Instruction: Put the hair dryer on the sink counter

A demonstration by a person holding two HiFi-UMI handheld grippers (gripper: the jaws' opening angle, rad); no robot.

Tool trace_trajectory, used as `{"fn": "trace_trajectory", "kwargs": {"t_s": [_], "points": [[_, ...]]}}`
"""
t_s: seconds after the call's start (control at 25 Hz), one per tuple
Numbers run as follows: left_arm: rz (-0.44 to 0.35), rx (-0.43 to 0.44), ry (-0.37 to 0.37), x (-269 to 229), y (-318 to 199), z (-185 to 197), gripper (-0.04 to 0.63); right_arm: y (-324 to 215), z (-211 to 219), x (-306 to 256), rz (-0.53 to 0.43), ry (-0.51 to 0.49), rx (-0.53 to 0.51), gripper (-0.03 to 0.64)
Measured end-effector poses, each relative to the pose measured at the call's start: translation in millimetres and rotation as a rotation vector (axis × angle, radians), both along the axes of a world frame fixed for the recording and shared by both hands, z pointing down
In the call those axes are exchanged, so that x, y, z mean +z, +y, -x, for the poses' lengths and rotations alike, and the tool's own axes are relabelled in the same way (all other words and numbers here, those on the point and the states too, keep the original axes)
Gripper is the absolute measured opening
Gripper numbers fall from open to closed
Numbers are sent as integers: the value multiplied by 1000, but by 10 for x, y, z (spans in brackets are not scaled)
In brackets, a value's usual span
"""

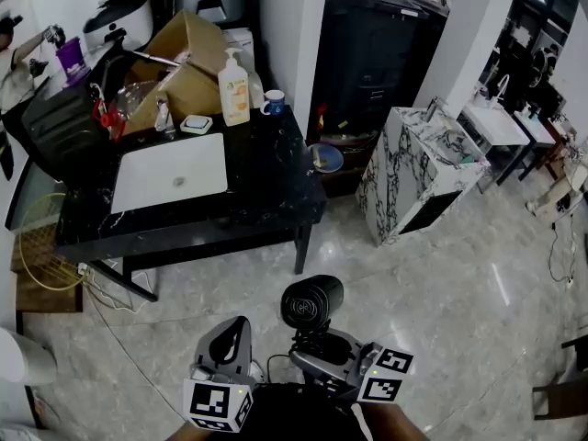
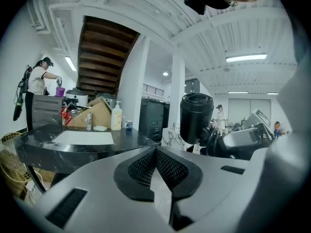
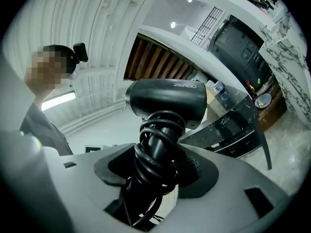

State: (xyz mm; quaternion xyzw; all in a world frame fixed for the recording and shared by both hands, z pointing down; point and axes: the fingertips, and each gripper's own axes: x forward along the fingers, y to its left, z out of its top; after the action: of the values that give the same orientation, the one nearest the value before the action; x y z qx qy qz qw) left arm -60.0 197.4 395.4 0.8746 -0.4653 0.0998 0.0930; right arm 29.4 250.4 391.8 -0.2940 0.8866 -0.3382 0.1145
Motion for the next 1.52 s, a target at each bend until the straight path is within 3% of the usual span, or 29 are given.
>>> {"fn": "trace_trajectory", "kwargs": {"t_s": [0.76,1.52], "points": [[-1,2,-2,25,-45,87,8,-139,91,-30,-1,23,16,265],[-38,59,-9,-14,-332,917,8,-513,777,-117,-36,65,117,265]]}}
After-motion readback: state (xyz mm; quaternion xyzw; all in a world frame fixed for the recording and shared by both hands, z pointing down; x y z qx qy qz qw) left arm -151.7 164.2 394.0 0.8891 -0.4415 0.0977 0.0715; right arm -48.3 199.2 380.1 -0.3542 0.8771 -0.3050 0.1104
